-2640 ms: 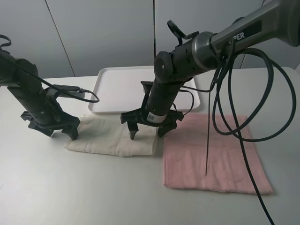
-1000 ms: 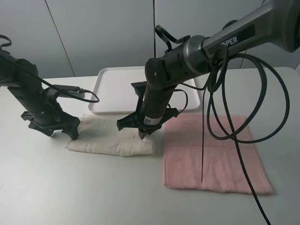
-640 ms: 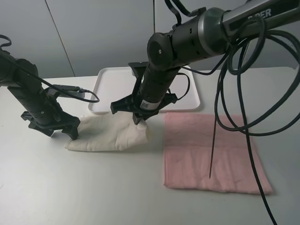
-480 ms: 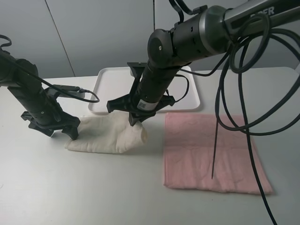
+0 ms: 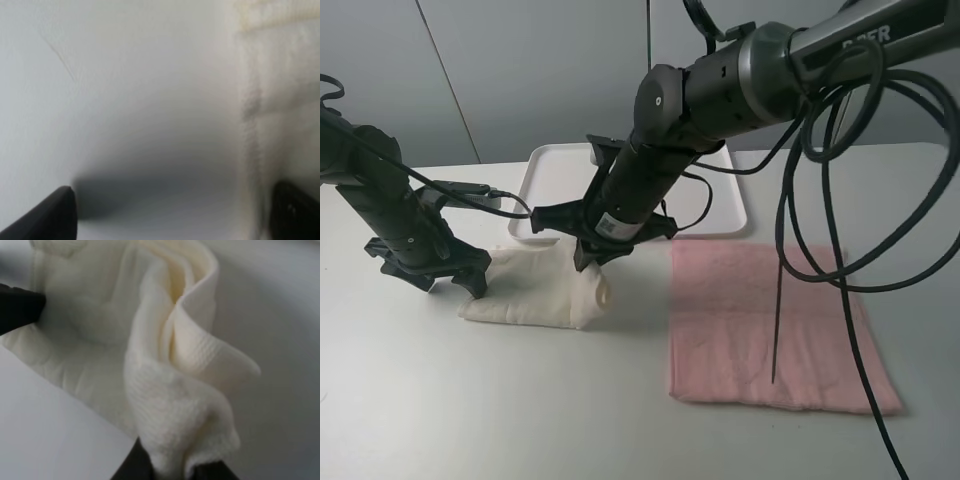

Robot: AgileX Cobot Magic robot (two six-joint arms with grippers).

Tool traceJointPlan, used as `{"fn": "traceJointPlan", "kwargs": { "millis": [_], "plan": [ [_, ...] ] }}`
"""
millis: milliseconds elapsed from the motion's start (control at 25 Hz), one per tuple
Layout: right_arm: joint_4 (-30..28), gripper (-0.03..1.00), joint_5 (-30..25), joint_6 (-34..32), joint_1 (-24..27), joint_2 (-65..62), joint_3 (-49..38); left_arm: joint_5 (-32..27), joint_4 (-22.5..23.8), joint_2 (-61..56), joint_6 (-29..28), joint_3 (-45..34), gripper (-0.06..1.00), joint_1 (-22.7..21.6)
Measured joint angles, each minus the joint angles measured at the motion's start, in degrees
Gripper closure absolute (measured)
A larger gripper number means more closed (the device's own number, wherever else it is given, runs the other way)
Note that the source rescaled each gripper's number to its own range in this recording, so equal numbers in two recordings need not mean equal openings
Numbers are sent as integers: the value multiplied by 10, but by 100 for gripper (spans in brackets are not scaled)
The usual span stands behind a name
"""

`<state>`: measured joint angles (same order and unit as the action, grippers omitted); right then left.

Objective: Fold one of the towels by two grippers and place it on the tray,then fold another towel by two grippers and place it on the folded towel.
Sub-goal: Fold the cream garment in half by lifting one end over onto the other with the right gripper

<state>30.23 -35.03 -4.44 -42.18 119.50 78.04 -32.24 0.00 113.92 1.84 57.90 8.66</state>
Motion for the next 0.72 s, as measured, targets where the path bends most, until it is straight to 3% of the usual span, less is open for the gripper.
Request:
{"fn": "traceJointPlan", "kwargs": {
  "millis": [320,720],
  "plan": [
    [178,87,46,102,0,20,0,0,-4,0,-1,0,-5,0],
    [266,87,87,115,0,42,0,0,-5,0,-2,0,-5,0]
  ]
}}
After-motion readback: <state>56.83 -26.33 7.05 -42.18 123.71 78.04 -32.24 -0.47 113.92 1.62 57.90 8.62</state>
